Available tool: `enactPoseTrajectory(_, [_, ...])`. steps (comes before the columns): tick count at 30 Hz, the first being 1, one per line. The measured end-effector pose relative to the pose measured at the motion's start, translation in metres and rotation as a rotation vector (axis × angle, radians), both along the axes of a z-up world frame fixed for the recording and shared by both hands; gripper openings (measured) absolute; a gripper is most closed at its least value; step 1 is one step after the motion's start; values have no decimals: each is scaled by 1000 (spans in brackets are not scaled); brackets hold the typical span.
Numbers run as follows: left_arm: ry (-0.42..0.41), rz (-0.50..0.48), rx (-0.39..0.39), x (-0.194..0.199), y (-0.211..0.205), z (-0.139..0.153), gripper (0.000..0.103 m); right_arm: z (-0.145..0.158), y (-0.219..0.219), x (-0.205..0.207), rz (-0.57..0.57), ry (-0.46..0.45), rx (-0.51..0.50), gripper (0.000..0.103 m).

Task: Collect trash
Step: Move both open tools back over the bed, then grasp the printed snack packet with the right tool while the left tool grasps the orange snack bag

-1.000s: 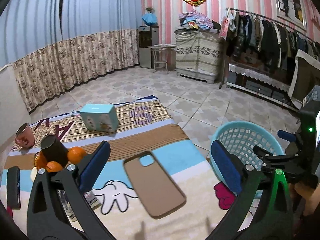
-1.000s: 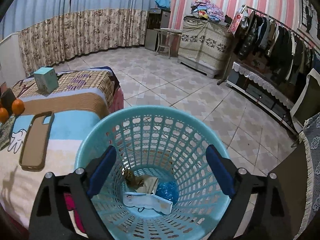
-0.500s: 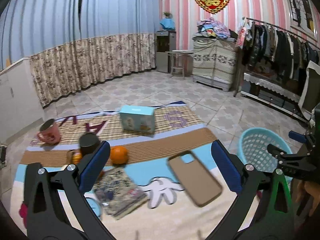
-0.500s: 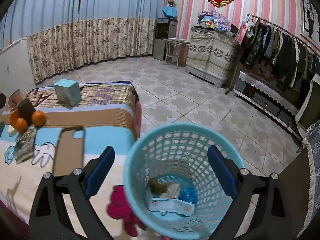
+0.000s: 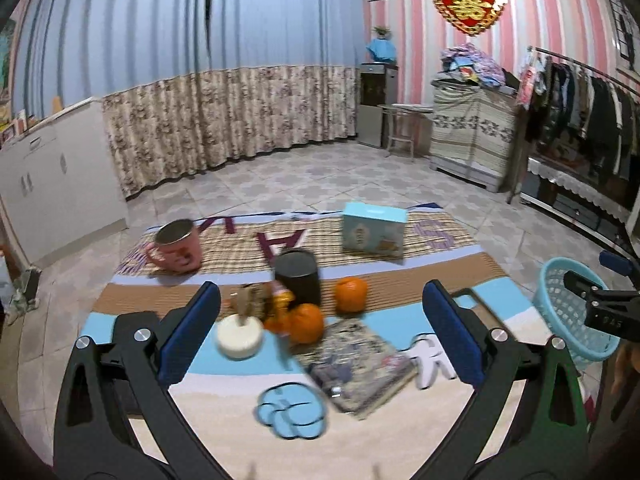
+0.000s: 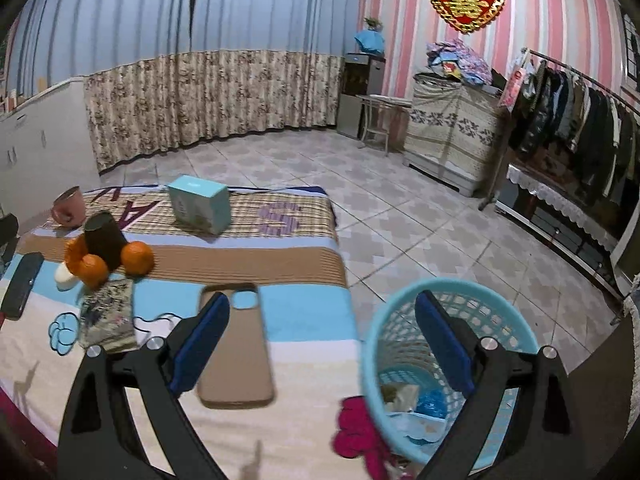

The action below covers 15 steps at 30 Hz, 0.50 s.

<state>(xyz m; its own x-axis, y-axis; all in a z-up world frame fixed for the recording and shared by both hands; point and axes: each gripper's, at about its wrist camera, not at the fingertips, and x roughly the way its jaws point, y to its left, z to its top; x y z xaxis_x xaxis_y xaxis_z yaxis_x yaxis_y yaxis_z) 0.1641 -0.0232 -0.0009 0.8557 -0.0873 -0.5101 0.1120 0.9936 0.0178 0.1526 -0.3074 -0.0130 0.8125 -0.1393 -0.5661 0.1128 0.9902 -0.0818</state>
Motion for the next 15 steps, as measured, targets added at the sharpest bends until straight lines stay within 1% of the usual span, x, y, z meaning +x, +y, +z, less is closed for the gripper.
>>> enactPoseTrajectory(6, [19,53,-10,6,48,-12,98,-3,35,5,38,-7,-2,92])
enactPoseTrajectory(11, [28,87,-15,10,80,-24,98,-8,66,10,70,-24,-9,92])
enactPoseTrajectory(12, [31,94,-16,12,85,-27,98,-10,71,11,75,-25,-9,96])
enactPoseTrajectory(13, [33,103,-21,13,93,-31,98,-14,79,12,86,-29,-6,98])
enactPoseTrajectory(15, [39,119,-37,15,106,-39,98,-20,90,15,103,-26,-3,98])
